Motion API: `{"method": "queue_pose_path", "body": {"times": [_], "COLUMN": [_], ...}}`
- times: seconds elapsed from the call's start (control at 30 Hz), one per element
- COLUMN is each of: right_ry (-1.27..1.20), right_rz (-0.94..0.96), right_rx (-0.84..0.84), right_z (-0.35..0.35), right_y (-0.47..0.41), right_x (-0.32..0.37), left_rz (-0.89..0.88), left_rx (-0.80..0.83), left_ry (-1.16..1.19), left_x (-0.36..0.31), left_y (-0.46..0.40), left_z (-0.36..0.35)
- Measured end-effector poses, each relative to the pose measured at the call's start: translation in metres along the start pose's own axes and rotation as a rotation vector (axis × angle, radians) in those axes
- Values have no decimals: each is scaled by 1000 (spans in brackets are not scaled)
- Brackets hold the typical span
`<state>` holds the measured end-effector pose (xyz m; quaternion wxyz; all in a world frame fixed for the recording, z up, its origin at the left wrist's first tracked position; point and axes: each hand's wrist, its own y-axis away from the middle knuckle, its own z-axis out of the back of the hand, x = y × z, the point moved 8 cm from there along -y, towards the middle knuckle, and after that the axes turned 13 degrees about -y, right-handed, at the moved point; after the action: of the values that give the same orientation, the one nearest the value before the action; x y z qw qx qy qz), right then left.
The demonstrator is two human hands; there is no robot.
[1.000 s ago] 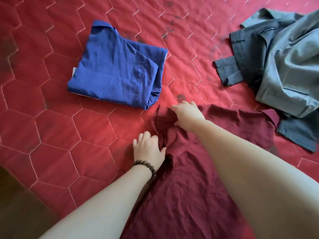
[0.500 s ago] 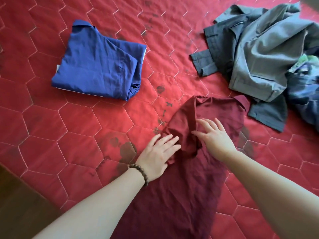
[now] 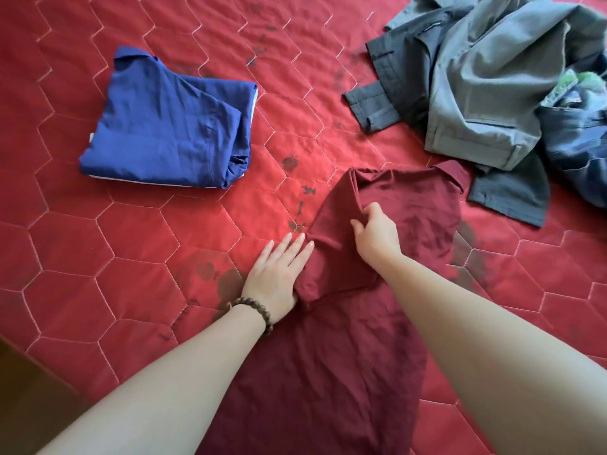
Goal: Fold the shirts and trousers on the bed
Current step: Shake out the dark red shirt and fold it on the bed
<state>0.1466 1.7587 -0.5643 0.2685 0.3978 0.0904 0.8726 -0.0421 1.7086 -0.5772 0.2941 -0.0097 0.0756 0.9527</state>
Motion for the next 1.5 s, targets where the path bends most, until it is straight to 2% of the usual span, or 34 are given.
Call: {"method": "queue_pose_path", "body": {"times": [0.17,0.3,0.4,0.53,0.67,0.77,0.9,0.97,1.03,1.1,1.13,1.2,1.27,1.33,1.5], "right_ry": [110,-54,-115,-139,-204,-111,162,258,375,397,378,378,425,481,567], "right_rz": [-73,-42,-5,27,36,50,56,115,265,525,648,749,679,593,467], "right_rx": [18,33,144,268,139,54,244,226,-18,-217,-225,-92,36,79,20], "right_z": [7,8,-3,-18,-2,7,-5,-3,12,14,5,-27,-52,-59,-44], "right_y": [-4,-23,-50,-73,-70,-58,-44,-44,-37,-11,6,35,51,55,44], "right_x": [-19,-3,15,33,37,25,7,11,27,46,49,32,1,-22,-38], "left_rz": [7,-70,-162,-281,-343,-352,-330,-324,-306,-309,-310,-310,-288,-283,-275], "left_rx": [-69,-109,-150,-125,-27,1,34,89,105,-11,-76,-158,-129,-92,-55], "left_ry": [-35,-89,-109,-177,-242,-267,-272,-259,-213,-125,-111,-90,-106,-148,-176], "left_x": [6,-2,-7,-9,-8,-7,-7,-8,-10,-17,-22,-29,-32,-30,-29], "left_y": [0,2,0,0,4,2,-1,0,-3,-8,-12,-22,-28,-28,-24], "left_z": [-1,4,6,-3,-15,-15,-16,-17,-6,10,13,10,0,-11,-23]}}
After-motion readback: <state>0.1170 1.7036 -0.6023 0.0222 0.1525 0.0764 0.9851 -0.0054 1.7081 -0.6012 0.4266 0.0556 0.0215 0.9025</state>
